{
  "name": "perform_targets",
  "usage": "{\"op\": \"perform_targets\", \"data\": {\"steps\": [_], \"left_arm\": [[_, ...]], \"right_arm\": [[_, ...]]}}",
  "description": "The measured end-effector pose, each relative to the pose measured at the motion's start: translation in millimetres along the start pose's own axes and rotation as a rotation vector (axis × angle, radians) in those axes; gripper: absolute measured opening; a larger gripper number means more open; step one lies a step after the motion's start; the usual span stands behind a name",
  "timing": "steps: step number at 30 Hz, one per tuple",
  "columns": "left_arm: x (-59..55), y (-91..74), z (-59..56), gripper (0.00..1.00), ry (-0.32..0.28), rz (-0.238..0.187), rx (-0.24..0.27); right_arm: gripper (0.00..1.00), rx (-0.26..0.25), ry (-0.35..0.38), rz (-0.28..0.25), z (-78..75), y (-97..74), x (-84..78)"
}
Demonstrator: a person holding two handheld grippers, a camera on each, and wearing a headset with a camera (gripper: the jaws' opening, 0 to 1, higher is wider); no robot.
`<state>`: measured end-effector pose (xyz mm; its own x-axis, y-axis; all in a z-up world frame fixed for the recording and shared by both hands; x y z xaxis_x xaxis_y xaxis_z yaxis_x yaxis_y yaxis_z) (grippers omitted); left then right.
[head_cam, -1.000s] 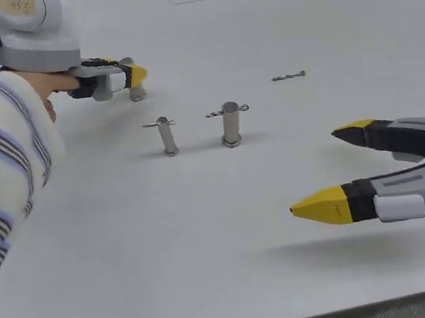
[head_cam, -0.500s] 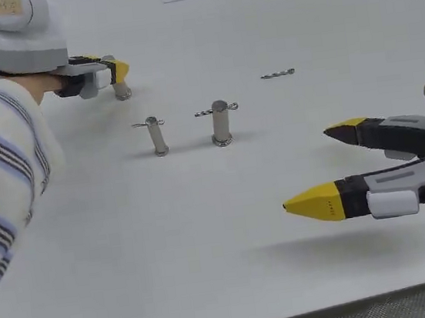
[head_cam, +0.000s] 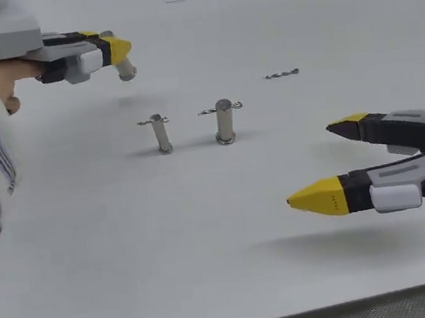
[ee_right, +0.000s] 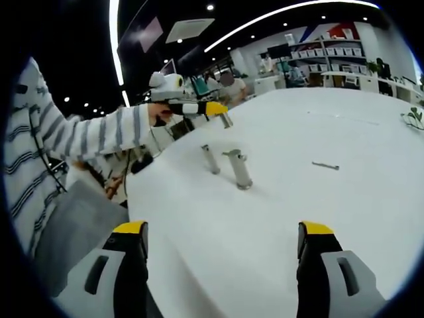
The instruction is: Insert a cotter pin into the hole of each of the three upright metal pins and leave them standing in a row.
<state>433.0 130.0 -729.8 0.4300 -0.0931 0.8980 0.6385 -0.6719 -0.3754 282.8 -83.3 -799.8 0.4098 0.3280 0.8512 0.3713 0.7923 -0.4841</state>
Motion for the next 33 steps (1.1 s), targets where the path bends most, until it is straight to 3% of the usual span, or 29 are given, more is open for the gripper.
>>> {"op": "perform_targets", "data": {"steps": [4,5,7,10,12,15,24,29,31,33], "left_arm": [[0.7,-20.2,-34.8,0.11,0.119,0.040,-0.090],[-1.7,-17.4,-28.0,0.11,0.146,0.050,-0.109],[-3.9,-22.2,-39.2,0.11,0.198,0.058,-0.148],[-9.7,-32.1,-64.0,0.11,0.199,0.074,-0.210],[-9.6,-31.5,-58.4,0.11,0.202,0.086,-0.222],[-17.9,-32.5,-72.3,0.11,0.211,0.104,-0.244],[-46.7,-25.2,-98.0,0.11,0.218,0.149,-0.281],[-67.7,-15.8,-102.8,0.11,0.235,0.188,-0.258],[-74.4,-11.9,-102.0,0.11,0.196,0.193,-0.248],[-81.1,-8.3,-102.6,0.11,0.194,0.202,-0.244]], "right_arm": [[0.95,-0.002,-0.008,-0.001,-0.3,-0.2,2.0],[0.95,-0.003,-0.010,0.001,-0.4,-0.2,1.9],[0.95,-0.004,-0.013,0.006,-0.1,-0.2,1.2],[0.95,0.003,-0.011,0.011,2.2,0.7,-0.3],[0.95,0.006,-0.014,0.015,3.9,1.3,-1.2],[0.95,0.009,-0.017,0.020,5.6,1.8,-1.9],[0.95,-0.006,-0.012,0.044,2.7,1.1,-6.7],[0.96,-0.018,-0.010,0.046,-0.5,0.3,-7.7],[0.96,-0.021,-0.009,0.051,-1.4,-0.1,-8.8],[0.97,-0.026,-0.005,0.052,-2.4,-0.4,-9.5]]}}
Point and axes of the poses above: the centre of the closed fingertips' face, and the gripper's own axes: y roughly forward along the fingers, z roughly to its left, x roughly out of its top, the point moved 3 cm from there along -y, roughly backward along the fingers, and after that the axes turned 9 degrees about -y, right-handed, at the moved point
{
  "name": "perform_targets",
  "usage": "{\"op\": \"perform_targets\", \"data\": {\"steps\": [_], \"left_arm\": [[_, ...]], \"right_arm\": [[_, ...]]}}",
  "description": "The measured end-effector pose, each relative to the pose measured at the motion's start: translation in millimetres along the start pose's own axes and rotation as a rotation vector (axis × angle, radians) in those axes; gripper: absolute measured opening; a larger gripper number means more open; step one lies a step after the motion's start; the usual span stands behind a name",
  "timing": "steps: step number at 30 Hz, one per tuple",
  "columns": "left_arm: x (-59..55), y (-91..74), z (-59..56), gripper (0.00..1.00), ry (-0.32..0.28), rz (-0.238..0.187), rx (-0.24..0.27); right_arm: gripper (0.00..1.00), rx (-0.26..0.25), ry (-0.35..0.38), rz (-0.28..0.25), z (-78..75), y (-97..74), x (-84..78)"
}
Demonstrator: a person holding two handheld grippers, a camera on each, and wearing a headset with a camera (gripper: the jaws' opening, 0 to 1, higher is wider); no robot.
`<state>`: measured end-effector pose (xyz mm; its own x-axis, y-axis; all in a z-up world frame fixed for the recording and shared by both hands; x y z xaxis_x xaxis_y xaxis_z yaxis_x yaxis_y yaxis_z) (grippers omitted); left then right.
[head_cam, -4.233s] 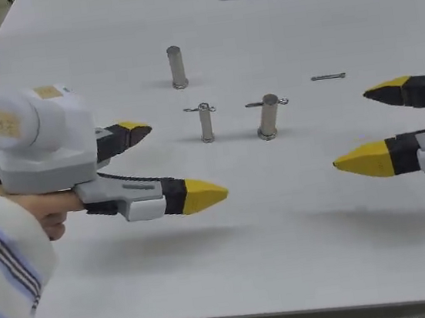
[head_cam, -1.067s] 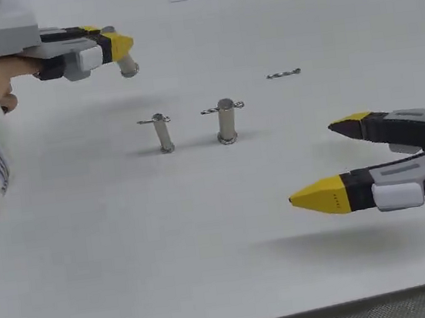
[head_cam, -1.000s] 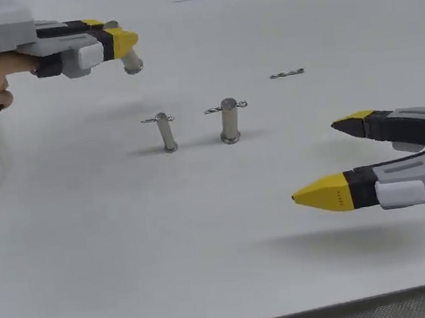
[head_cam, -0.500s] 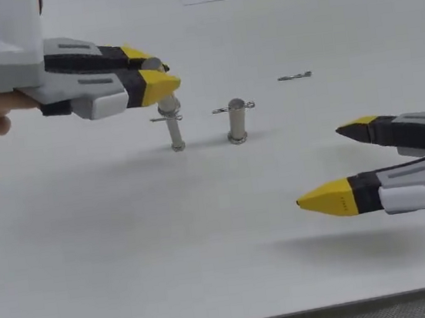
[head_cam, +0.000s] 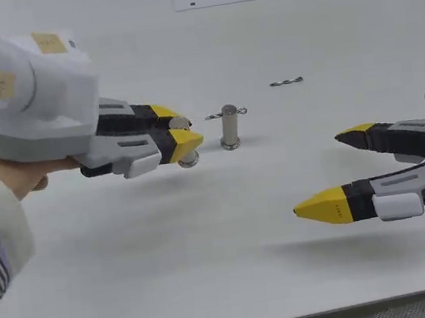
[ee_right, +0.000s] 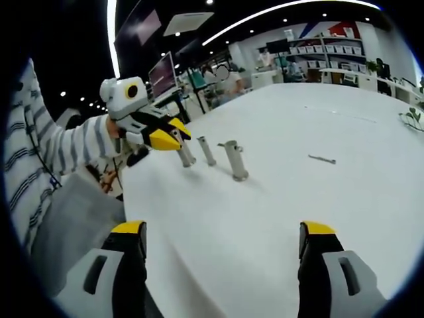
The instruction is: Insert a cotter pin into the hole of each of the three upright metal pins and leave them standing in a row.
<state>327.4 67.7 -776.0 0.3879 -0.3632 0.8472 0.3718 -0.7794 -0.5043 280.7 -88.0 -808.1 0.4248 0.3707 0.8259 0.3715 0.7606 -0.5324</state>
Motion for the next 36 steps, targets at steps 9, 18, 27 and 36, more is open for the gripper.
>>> {"op": "perform_targets", "data": {"steps": [9,18,27,36], "left_arm": [[-17.8,14.3,-2.1,0.11,-0.026,0.034,0.005],[-30.3,20.0,-4.9,0.11,-0.018,0.060,0.010],[-34.0,16.4,-10.9,0.11,0.001,0.050,0.007],[-35.2,14.3,-13.4,0.12,0.017,0.009,0.010]], "right_arm": [[1.00,-0.021,-0.003,-0.009,-2.7,0.3,1.3],[1.00,-0.015,-0.005,-0.004,-0.8,2.2,0.9],[1.00,-0.009,-0.015,0.006,-0.4,1.6,0.8],[1.00,0.006,-0.044,0.035,0.2,0.9,-0.2]]}}
Point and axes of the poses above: the centre of the closed fingertips' face, and the gripper's own axes: y roughly forward along the fingers, z roughly to its left, x roughly out of its top, the point moved 3 cm from there along -y, roughly backward along the fingers, and after that the axes turned 9 degrees about -y, right-handed, at the moved point
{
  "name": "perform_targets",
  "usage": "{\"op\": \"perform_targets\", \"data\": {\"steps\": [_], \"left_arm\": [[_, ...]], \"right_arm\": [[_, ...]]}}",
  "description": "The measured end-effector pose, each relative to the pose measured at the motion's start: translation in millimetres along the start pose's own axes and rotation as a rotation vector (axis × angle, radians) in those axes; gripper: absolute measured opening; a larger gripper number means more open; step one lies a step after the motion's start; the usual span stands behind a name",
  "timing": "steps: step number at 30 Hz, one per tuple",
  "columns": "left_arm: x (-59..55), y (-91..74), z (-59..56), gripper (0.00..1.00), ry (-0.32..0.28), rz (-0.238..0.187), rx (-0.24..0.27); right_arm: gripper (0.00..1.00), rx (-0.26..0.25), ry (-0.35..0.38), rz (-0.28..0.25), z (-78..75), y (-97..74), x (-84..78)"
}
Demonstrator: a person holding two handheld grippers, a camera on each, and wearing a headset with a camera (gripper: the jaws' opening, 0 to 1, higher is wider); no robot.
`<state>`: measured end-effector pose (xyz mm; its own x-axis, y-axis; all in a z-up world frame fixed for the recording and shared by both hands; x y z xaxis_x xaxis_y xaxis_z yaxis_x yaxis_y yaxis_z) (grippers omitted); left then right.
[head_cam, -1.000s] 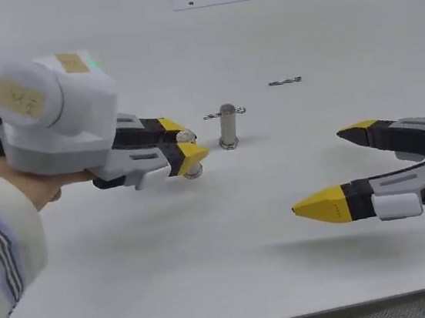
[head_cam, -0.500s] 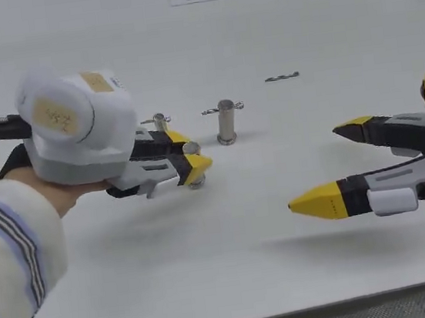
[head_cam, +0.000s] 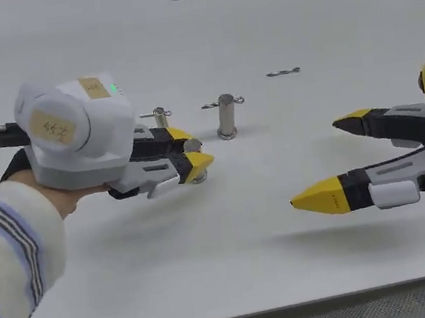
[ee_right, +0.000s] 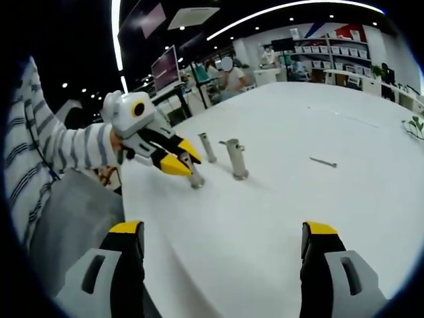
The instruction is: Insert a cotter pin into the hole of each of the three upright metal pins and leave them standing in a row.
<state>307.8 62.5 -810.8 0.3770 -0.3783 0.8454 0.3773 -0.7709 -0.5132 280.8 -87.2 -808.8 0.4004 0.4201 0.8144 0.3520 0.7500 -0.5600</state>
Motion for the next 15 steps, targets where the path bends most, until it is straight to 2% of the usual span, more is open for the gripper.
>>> {"op": "perform_targets", "data": {"steps": [3,7,15], "left_arm": [[0.2,-0.4,0.5,0.12,-0.024,-0.010,-0.003],[0.0,-0.3,-0.3,0.14,-0.025,-0.004,-0.016],[-1.7,-7.7,-5.8,0.43,-0.040,-0.016,-0.042]], "right_arm": [[1.00,0.000,-0.008,0.004,-1.3,-0.4,1.4],[1.00,0.006,-0.028,0.017,-3.3,-1.8,4.3],[1.00,0.001,-0.083,0.045,-16.0,-9.0,12.9]]}}
Point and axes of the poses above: the centre of the closed fingertips' face, and the gripper's own axes: y roughly forward along the fingers, z roughly to its left, x roughly out of its top, the point moved 3 cm from there along -y, roughly backward along the fingers, and after that the axes turned 9 degrees about -y, right-handed, at the moved point
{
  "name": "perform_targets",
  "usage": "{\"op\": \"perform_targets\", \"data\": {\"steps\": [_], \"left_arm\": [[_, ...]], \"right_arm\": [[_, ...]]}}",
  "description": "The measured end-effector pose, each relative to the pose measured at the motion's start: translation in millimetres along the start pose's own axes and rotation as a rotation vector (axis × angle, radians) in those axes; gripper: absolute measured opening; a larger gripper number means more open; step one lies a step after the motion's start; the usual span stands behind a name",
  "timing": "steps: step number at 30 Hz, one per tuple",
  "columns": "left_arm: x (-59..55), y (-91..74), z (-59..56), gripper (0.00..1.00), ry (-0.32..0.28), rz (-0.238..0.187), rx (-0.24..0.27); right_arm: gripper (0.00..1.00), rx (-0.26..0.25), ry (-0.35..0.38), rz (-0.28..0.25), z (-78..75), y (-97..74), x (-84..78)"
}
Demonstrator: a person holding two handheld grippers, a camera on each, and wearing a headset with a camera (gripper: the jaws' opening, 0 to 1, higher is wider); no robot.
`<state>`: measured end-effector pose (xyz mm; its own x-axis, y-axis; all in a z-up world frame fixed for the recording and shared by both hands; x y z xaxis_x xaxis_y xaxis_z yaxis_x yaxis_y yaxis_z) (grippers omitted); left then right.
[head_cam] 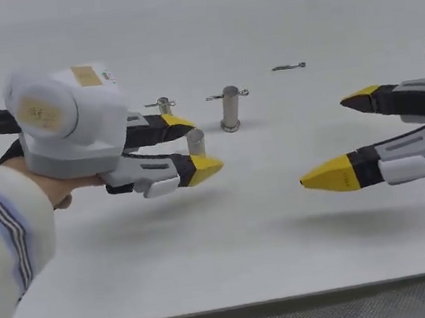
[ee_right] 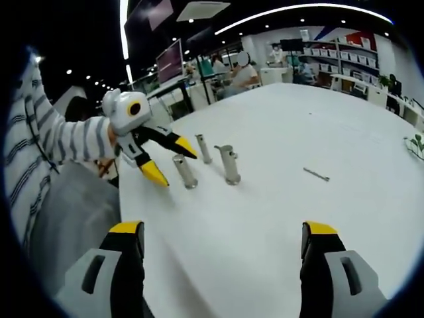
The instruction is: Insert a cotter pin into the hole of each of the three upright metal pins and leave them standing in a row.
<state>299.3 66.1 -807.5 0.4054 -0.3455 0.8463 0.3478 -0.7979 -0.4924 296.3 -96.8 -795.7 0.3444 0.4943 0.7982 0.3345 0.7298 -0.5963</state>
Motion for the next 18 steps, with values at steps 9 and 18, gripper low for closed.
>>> {"op": "perform_targets", "data": {"steps": [9,18], "left_arm": [[-14.4,-8.0,-11.1,0.75,-0.007,0.037,-0.019],[-26.0,-18.8,-27.0,0.99,-0.026,0.053,-0.050]], "right_arm": [[0.99,-0.010,-0.084,0.057,-21.4,-4.8,11.1],[0.97,-0.004,-0.171,0.137,-37.5,-1.4,24.4]]}}
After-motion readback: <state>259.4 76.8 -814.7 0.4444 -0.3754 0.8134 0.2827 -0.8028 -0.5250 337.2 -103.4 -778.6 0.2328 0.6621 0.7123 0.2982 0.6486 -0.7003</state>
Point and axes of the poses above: the centre of the closed fingertips' face, and the gripper's own axes: y roughly forward along the fingers, z roughly to its left, x roughly out of its top, the point moved 3 cm from there along -y, roughly backward along the fingers, and after that the axes turned 9 degrees about -y, right-handed, at the moved point
